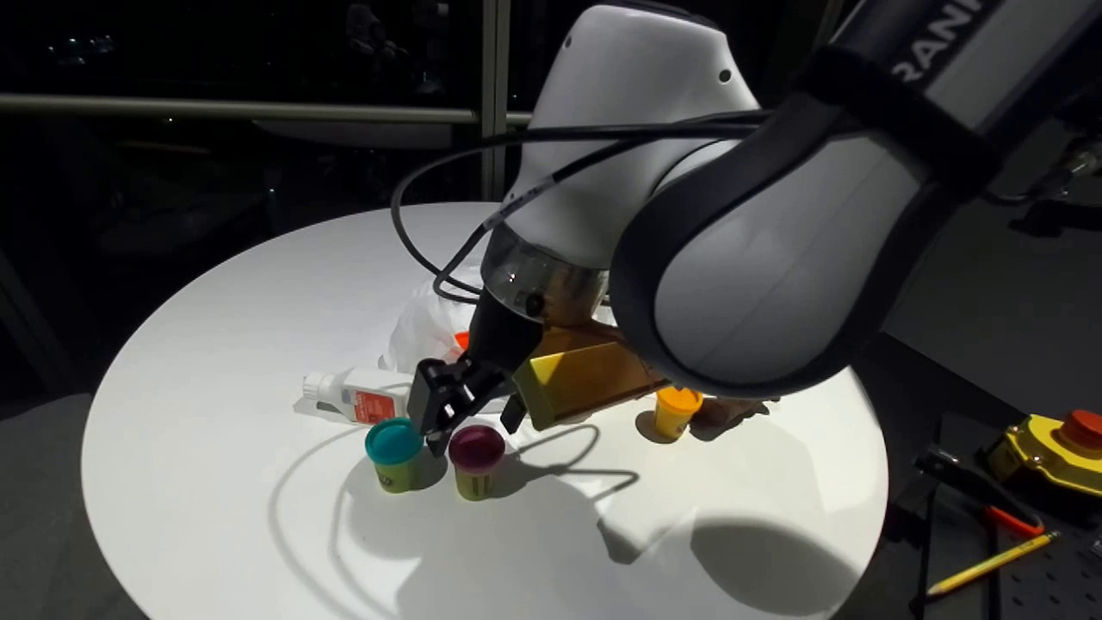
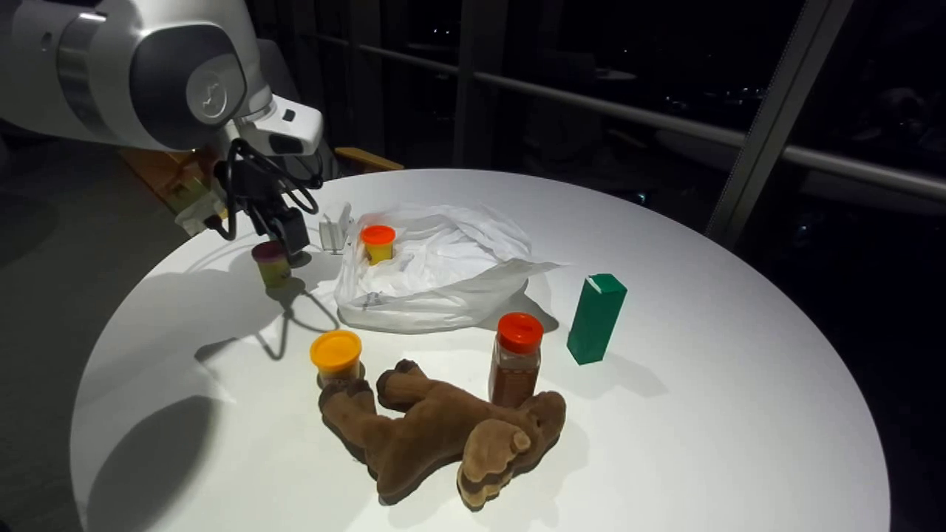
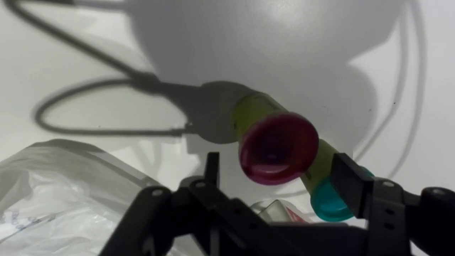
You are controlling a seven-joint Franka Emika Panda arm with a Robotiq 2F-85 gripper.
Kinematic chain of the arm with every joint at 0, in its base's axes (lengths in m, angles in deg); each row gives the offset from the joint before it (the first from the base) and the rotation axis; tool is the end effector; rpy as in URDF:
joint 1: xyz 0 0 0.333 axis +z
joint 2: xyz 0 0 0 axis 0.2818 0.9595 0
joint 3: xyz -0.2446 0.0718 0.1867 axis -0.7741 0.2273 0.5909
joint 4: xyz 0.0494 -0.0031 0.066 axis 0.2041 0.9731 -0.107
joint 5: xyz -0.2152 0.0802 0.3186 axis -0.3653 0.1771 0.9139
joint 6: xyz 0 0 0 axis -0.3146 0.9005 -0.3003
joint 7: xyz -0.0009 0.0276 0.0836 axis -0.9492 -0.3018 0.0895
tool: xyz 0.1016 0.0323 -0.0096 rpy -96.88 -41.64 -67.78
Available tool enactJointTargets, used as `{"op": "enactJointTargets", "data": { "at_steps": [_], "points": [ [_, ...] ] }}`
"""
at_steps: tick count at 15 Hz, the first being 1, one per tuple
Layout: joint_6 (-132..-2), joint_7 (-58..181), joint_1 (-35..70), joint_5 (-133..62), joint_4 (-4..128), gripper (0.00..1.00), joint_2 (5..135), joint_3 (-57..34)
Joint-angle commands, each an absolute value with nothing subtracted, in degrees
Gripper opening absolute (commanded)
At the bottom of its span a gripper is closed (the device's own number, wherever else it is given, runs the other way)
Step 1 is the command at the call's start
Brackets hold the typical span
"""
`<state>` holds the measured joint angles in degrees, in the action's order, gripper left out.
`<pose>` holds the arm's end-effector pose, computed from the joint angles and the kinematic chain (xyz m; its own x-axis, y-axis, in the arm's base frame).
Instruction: Remove the objects from the plastic and put them on the table
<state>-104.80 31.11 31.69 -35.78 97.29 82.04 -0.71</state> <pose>0.5260 0.2203 0.1808 0.9542 -0.1977 0.2245 -0.1549 -0.9686 -0.1947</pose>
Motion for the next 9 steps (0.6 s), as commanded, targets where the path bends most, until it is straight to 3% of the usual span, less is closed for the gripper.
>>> {"op": "enactJointTargets", "data": {
  "at_steps": [1, 5, 9],
  "points": [
    [-105.71, 28.38, 41.19, -33.67, 99.55, 1.00, 75.87, -10.97],
    [-99.55, 19.66, 47.98, -37.93, 98.18, 1.00, 71.20, -22.69],
    [-93.79, 17.38, 41.70, -38.32, 94.62, 1.00, 71.60, -23.15]
  ]
}}
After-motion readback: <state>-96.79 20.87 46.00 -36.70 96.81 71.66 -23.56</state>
